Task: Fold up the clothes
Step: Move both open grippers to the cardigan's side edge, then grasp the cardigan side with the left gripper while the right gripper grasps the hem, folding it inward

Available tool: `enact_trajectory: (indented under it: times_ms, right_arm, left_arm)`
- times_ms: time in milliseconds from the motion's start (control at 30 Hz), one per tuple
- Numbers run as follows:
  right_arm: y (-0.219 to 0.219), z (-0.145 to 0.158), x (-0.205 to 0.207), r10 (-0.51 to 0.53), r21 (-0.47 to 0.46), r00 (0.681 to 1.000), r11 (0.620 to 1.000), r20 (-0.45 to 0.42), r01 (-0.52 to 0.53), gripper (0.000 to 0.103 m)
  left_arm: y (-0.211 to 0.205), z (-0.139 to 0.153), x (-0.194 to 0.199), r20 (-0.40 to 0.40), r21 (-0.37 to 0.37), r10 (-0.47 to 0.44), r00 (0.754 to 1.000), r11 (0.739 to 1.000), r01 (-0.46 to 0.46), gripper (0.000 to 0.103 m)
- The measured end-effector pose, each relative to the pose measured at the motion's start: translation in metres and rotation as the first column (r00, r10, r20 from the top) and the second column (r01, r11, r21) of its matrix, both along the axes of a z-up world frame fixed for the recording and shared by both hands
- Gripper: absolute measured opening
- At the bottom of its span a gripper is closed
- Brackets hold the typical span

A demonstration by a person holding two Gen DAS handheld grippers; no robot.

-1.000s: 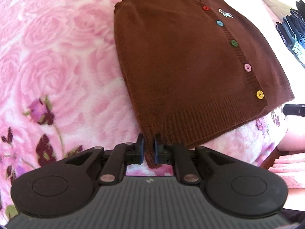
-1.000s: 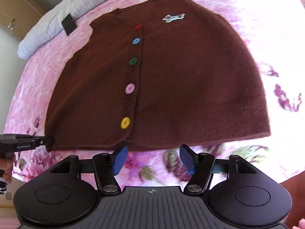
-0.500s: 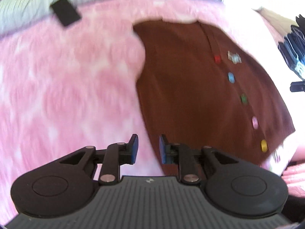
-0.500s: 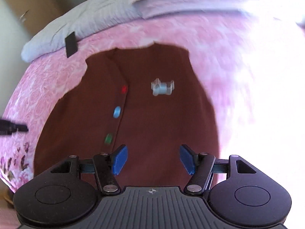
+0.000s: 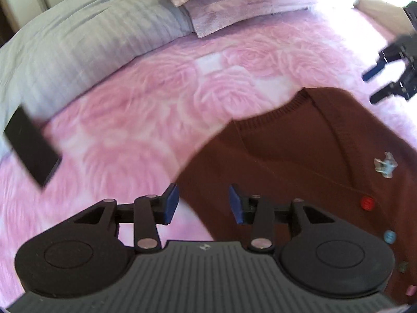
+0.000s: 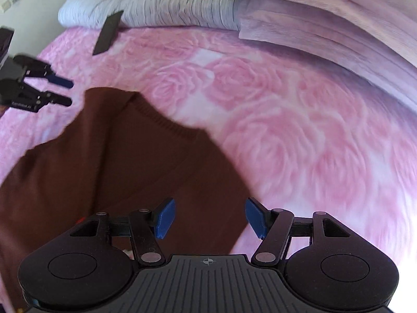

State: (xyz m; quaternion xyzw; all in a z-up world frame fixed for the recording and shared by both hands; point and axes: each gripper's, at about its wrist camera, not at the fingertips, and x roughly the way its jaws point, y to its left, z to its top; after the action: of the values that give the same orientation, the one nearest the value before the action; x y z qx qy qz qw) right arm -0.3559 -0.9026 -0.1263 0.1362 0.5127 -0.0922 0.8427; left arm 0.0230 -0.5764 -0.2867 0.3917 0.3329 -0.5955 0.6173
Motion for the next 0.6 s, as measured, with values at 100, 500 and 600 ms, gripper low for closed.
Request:
enact_trajectory:
  times_ms: [100,500,600]
  right_arm:
    - [-0.021,-0.015,0.022,0.062,-0.001,0.998,0.998,-0.010,-0.062,0.064]
    - [-0.042,-0.057,0.052,0.192,0.041,0.980,0.981,-0.052,-0.190,0.045]
    - [-0.044,-0.054,0.052,0.175,0.085,0.983,0.982,-0.058,-0.170,0.011]
  left_arm:
    - [-0.028,-0.017,0.004,0.019,0.028,-0.039,0.999,0.999,0.038,0.040]
    - [-0.065,-0.054,-0.002,0.040,0.132,-0.215,0.976,0.969,0.208,0.036]
    - [-0.068,-0.052,-0.005,0.005,0.158,-0.242,0.970,0.958,0.239,0.016]
